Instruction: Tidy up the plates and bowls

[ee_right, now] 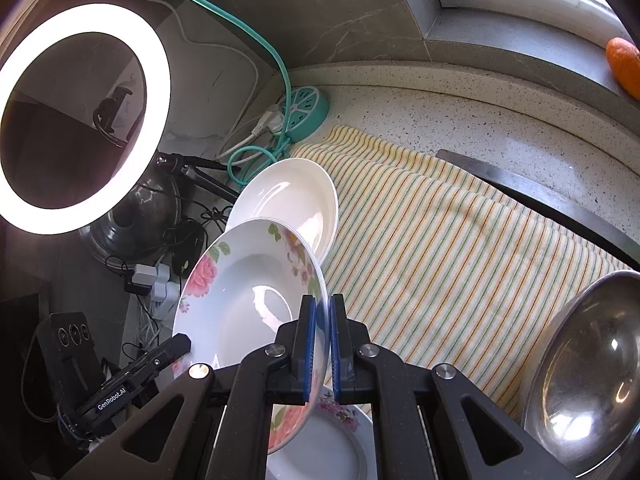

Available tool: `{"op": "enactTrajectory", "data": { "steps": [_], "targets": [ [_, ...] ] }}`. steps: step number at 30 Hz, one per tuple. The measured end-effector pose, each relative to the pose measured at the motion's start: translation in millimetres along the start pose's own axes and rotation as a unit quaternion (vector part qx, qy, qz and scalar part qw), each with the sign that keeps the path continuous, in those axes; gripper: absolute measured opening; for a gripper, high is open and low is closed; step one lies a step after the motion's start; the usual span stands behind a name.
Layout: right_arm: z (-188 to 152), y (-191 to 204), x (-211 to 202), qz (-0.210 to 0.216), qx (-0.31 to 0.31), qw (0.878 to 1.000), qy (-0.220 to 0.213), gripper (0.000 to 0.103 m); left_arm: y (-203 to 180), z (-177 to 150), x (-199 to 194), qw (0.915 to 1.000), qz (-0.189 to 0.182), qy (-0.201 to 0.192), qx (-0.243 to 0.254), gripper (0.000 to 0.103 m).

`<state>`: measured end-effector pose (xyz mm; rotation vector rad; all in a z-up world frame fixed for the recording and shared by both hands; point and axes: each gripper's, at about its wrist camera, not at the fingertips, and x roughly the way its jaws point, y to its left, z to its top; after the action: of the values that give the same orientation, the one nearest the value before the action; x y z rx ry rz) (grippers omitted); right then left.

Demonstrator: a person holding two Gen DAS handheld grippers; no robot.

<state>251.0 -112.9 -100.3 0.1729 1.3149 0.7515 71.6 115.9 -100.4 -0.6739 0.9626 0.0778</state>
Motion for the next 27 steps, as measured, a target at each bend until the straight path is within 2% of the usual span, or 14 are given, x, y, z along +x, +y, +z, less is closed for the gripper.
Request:
{"op": "enactTrajectory", "data": {
  "steps": [27],
  "targets": [
    [-104.9,10.3,-34.6,-0.030,0.072,0.994,-0.081,0.007,4.3,-26.1,-14.7,0.9924,-0.042,0.063,0.097,0.012]
  ]
}}
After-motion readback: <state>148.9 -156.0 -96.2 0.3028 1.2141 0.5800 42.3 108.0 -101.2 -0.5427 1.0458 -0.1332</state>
